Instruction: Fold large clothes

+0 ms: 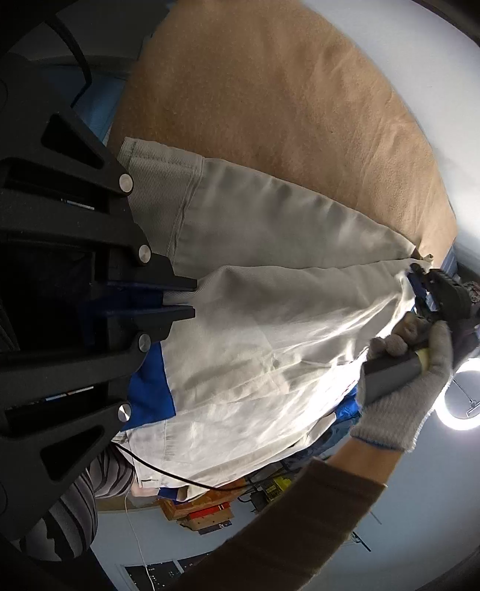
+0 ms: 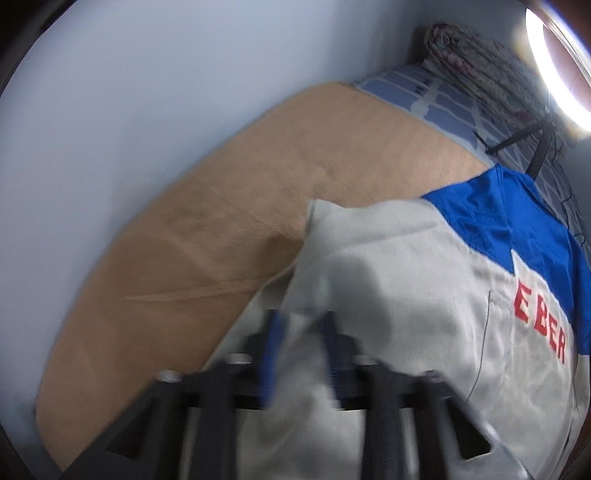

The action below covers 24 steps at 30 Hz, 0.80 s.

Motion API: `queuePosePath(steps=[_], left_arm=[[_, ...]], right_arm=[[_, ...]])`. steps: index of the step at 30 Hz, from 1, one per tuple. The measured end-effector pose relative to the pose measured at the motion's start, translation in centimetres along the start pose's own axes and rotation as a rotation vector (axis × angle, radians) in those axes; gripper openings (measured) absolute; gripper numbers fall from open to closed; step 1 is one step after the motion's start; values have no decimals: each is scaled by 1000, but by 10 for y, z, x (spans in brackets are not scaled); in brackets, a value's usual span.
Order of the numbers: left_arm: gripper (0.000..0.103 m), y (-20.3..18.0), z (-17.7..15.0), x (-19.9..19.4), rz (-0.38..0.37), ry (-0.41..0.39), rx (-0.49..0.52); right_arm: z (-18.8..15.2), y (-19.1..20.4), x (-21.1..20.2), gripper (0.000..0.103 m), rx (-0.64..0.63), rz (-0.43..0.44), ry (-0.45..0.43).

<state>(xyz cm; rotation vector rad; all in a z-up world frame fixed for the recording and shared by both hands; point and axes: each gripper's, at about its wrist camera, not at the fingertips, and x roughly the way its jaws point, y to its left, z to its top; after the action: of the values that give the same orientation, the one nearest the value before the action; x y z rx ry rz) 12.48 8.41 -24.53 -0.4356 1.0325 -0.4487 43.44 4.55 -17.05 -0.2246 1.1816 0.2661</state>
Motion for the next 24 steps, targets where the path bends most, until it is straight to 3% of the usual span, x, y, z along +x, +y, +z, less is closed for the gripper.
queuePosePath(steps=[3, 10, 14, 21, 24], left_arm=[[4, 0, 3, -8, -2, -21, 1], [4, 3, 8, -31, 39, -65, 25], [4, 13, 11, -43, 111, -92, 34], [4, 28, 8, -26, 188, -58, 16], [4, 27, 7, -21, 190, -42, 23]], right_arm=[[-2, -7, -4, 0, 10, 27, -10], [2, -21, -16, 0, 95, 133, -62], [8, -20, -20, 0, 145, 212, -99], [10, -7, 7, 0, 165, 249, -106], [7, -13, 13, 4, 180, 306, -121]])
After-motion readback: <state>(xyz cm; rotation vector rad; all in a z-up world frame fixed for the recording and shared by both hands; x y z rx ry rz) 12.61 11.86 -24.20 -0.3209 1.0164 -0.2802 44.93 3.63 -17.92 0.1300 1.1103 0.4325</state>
